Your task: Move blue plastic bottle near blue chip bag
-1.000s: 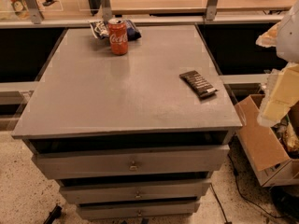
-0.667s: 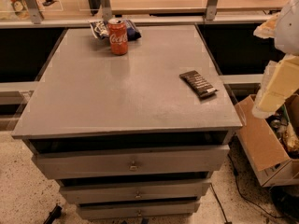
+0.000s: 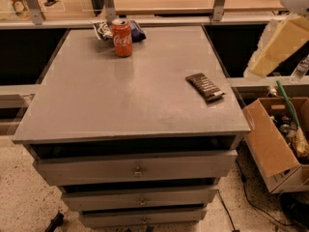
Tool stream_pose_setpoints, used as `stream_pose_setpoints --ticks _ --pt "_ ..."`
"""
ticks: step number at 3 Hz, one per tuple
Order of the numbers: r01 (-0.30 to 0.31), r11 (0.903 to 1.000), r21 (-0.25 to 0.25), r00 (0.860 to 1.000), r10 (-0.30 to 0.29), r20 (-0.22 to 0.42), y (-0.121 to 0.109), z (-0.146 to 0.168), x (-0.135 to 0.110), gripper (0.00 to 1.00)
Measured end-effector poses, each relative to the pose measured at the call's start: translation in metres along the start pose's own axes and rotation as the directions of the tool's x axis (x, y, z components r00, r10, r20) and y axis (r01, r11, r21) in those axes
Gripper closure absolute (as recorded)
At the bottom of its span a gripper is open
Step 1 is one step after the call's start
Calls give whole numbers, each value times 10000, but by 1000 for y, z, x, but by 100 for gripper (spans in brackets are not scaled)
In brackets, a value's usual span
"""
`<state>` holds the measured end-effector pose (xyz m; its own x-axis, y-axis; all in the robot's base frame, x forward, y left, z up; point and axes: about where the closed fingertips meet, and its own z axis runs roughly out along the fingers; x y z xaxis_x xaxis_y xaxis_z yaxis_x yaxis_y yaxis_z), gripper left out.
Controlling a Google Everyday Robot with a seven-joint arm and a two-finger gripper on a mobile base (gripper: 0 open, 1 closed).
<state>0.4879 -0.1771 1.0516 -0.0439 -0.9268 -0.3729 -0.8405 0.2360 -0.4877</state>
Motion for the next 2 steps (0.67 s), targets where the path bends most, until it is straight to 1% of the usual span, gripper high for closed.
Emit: stream_pose_setpoints --ticks 1,2 --pt "417 9956 844 9889 -531 1387 -17 2 -25 0" --pt "773 9786 1908 9579 -1260 2579 -14 -3 -50 0"
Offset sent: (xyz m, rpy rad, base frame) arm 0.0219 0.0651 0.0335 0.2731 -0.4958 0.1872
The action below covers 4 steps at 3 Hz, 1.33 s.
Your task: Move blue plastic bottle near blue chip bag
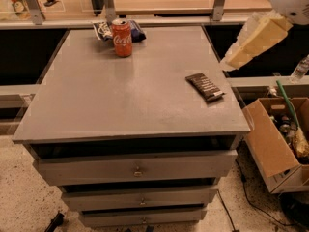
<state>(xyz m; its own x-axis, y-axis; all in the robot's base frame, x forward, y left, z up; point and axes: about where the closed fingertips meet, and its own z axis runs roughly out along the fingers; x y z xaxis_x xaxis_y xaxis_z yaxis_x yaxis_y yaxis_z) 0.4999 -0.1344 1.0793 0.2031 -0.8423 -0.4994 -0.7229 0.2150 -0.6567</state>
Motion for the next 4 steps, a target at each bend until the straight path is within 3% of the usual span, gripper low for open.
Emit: stream_pose_setpoints --ticks 1,2,3,4 --pt "344 9950 939 9975 -400 580 15 4 -17 0" --pt "90 9862 1655 9948 -256 985 7 13 -23 0" --pt "-1342 9825 1288 9753 1079 1929 -3 25 -22 0" --pt "-2648 9643 98 9247 2510 2863 -3 38 -20 0"
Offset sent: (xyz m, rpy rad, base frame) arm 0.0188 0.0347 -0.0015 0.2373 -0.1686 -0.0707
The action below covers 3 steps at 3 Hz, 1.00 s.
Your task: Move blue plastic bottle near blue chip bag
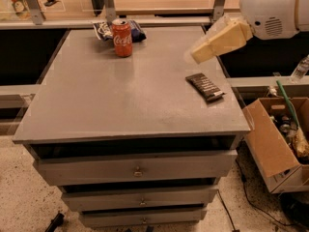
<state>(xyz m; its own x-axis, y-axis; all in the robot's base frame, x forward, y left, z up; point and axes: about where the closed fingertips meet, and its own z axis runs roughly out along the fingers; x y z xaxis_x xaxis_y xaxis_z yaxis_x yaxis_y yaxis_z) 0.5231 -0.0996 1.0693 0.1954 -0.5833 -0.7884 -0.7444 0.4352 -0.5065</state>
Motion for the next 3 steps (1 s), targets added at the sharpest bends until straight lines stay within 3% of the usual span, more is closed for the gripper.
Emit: stream_pose_setpoints --ticks 1,2,3 --pt "-1451 9853 -907 9869 1507 579 5 11 6 0" --pt "-2457 9599 -1353 9640 2565 698 9 20 12 0" --pt "-3338 9332 -1332 9361 3448 693 11 26 17 0"
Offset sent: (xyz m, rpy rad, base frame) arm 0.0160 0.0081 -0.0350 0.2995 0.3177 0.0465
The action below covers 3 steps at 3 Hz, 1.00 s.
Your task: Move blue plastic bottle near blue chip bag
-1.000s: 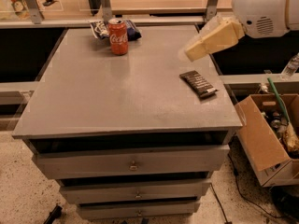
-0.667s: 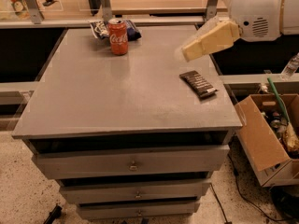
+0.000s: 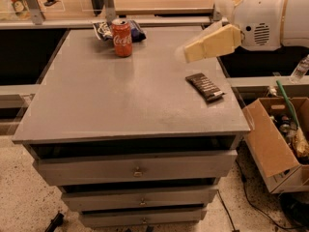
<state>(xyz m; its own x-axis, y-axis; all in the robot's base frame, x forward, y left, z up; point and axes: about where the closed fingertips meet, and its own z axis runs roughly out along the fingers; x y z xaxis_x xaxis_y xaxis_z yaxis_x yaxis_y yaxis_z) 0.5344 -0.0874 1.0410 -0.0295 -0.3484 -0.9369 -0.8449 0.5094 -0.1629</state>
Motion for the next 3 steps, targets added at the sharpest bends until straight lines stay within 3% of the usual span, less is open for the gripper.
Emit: stream_pose_setpoints --ticks 1,3 --pt "-1364 9903 249 9906 1365 -28 -4 9 11 0" --pt "-1515 9871 511 9884 1508 178 -7 20 10 0"
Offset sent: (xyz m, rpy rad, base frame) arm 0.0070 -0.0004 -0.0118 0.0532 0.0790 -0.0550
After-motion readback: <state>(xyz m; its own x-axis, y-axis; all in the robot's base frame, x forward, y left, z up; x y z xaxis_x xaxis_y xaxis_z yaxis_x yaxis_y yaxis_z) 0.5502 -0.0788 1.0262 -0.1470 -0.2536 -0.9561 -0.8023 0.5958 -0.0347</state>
